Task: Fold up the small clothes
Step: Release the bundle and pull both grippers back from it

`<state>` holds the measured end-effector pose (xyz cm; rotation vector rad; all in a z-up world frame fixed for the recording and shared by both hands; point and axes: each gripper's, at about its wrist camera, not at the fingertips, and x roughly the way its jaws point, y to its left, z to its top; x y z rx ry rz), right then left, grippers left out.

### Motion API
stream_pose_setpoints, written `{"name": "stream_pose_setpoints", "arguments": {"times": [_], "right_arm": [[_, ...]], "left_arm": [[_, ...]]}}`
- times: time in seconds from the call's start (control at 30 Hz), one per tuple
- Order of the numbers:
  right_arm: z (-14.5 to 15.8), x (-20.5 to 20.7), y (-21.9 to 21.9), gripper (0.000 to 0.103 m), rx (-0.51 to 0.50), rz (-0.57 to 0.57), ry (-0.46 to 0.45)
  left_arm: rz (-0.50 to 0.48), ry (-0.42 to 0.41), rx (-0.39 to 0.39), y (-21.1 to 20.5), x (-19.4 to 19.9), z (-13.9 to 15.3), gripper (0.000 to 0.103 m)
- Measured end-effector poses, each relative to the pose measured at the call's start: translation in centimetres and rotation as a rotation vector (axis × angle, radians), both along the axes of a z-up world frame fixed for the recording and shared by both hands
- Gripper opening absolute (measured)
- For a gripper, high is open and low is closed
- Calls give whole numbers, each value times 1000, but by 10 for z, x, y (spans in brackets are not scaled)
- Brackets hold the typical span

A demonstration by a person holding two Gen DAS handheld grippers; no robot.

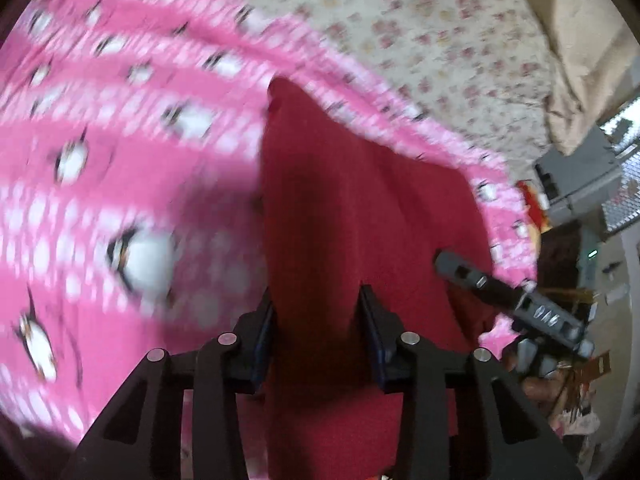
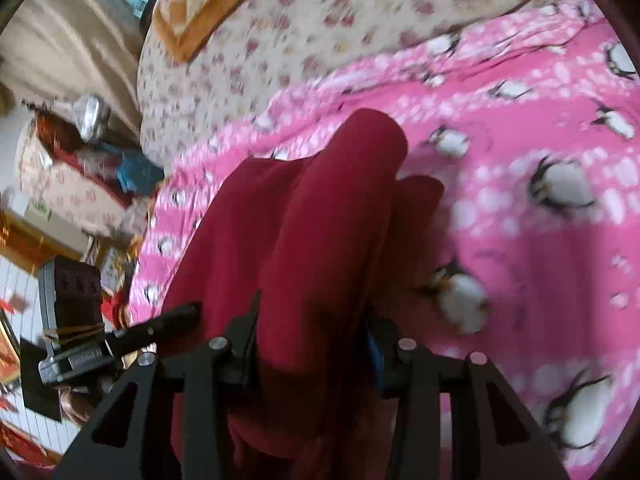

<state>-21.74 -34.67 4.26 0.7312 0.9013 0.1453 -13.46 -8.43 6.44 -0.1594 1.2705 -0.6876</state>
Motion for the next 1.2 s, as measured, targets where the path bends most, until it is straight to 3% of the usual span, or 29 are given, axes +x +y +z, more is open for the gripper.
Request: {"name": "stream_pose_setpoints", "arguments": {"times": [0.07, 0.3, 0.37, 0.6, 0.7, 0.87, 0.93, 1.2], "right_arm": [[-4, 0, 6, 55, -68, -16, 32], [27, -34, 14, 58, -280, -74, 18], [41, -47, 16, 58, -298, -84, -7], [89, -78, 56, 53, -357, 15, -188], [83, -68, 74, 49, -390, 79, -188], [30, -52, 74, 38, -461, 61, -14], [20, -55, 72, 38, -453, 60, -16], [41, -69, 72, 39, -439, 23, -39]], "left_arm": [[27, -5, -3, 4, -2, -11, 27], [50, -190, 46, -3, -15, -3, 40], [78, -252, 76, -3, -20, -2, 47], [63, -384, 147, -10, -30, 4, 48], [66, -384, 144, -8, -29, 4, 48], [70, -414, 151, -6, -33, 6, 48], [67, -437, 168, -8, -35, 8, 48], [77, -530, 206, -7, -44, 20, 48]]}}
